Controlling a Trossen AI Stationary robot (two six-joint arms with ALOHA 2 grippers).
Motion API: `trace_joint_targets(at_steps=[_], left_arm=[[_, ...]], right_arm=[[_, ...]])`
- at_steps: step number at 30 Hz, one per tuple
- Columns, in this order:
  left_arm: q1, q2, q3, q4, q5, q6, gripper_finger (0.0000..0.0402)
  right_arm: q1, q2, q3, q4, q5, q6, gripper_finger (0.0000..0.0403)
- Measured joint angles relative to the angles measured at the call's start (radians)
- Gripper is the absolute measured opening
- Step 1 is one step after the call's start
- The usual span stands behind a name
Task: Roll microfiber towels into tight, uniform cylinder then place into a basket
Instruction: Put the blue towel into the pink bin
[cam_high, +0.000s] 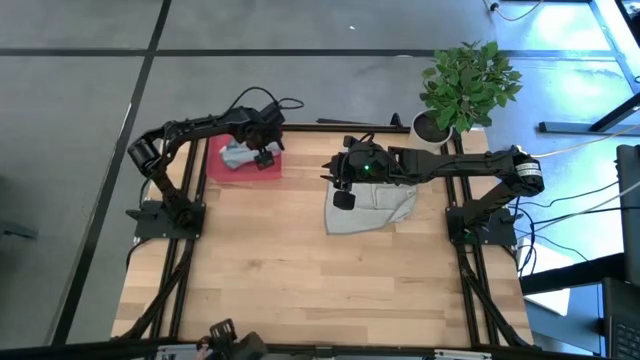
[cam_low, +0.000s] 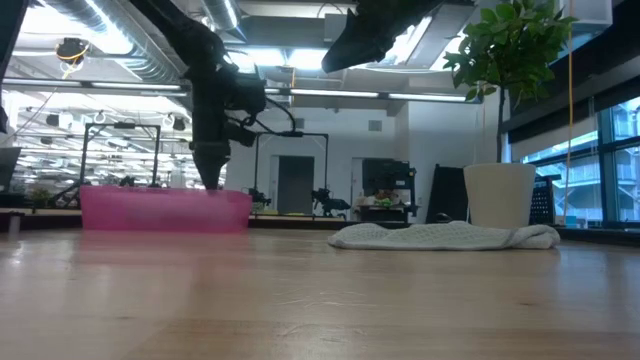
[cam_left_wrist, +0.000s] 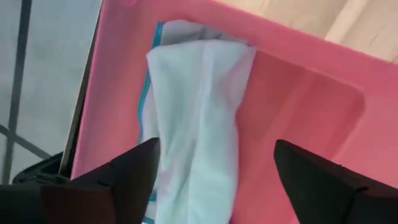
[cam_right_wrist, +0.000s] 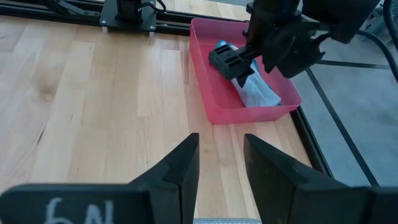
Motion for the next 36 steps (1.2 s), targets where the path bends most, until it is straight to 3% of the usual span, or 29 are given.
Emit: trace_joint_targets(at_steps=[6,20,24,27,36], left_arm=[[0.022,0.042,0.0,0.001,0.106,0.054,0.0232],[0.037,0.05,-0.007,-0.007,0.132,0.183,0.0059],[0.067,0.05,-0.03,-0.006,0.203,0.239,0.0024],[0.078,0.05,-0.038,0.0,0.214,0.242,0.0004],[0.106,0.05,-0.06,-0.021,0.212,0.237,0.0001]], right_arm=[[0.0,0.0,0.0,-0.001,0.0,0.0,0.0126],[0.0,0.0,0.0,0.0,0.0,-0.002,0.0127],[0.0,0.0,0.0,0.001,0.0,0.0,0.0127],[0.0,0.0,0.0,0.0,0.0,0.0,0.0127],[0.0,0.0,0.0,0.0,0.0,0.002,0.0127]])
